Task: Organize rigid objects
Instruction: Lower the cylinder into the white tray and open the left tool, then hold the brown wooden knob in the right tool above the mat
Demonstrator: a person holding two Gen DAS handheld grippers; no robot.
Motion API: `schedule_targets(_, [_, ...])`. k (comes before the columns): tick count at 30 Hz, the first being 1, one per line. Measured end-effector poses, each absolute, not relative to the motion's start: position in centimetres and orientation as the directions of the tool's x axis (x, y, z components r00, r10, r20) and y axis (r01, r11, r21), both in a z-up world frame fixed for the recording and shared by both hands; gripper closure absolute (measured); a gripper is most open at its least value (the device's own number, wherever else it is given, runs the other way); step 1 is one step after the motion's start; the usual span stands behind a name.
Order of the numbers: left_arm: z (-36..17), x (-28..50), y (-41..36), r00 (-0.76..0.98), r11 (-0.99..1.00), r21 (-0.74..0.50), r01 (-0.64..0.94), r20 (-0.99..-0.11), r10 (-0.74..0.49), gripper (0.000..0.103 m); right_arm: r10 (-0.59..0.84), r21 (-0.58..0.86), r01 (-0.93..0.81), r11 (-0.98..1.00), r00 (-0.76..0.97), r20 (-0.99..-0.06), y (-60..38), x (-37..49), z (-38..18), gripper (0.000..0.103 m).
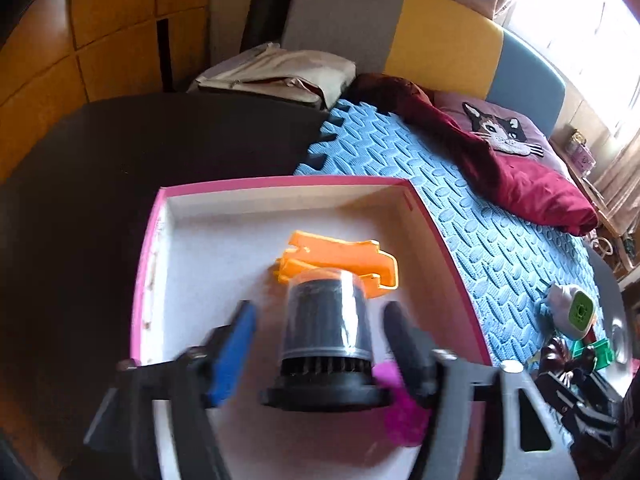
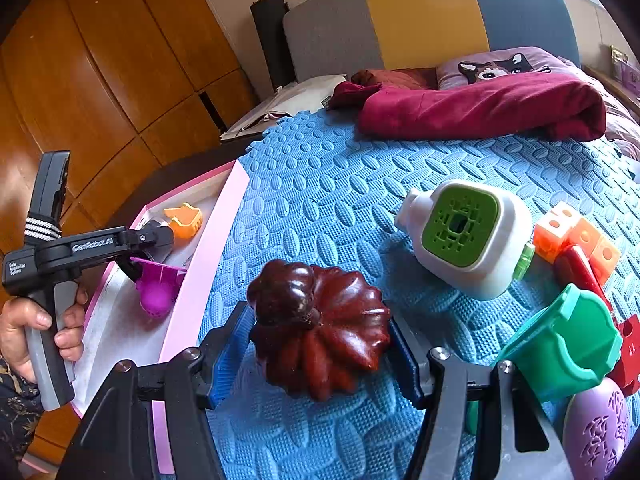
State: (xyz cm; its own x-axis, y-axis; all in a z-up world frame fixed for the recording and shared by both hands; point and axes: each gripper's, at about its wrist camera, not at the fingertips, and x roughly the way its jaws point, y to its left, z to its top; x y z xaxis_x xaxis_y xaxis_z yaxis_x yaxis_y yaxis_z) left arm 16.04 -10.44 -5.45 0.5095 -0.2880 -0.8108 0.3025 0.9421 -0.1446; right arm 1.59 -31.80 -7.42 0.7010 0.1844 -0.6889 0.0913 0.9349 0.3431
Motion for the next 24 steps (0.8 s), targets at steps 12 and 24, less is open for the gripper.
schedule_targets(12, [-3.6, 10.2, -7.6, 0.608, 0.958, -0.071, 0.279, -0.759, -0.234, 0.024, 0.178, 0.335, 0.092, 0.938, 0.700, -0.691, -31.8, 1.6, -7.4, 0.038])
schedule_targets(24, [-3.3, 5.9, -5.7, 0.631, 0.955, -0.080, 0.286, -0.734, -0.251, 0.023, 0.167, 0.325, 0.097, 0.941, 0.701, -0.693, -31.5, 1.6, -7.3, 0.038])
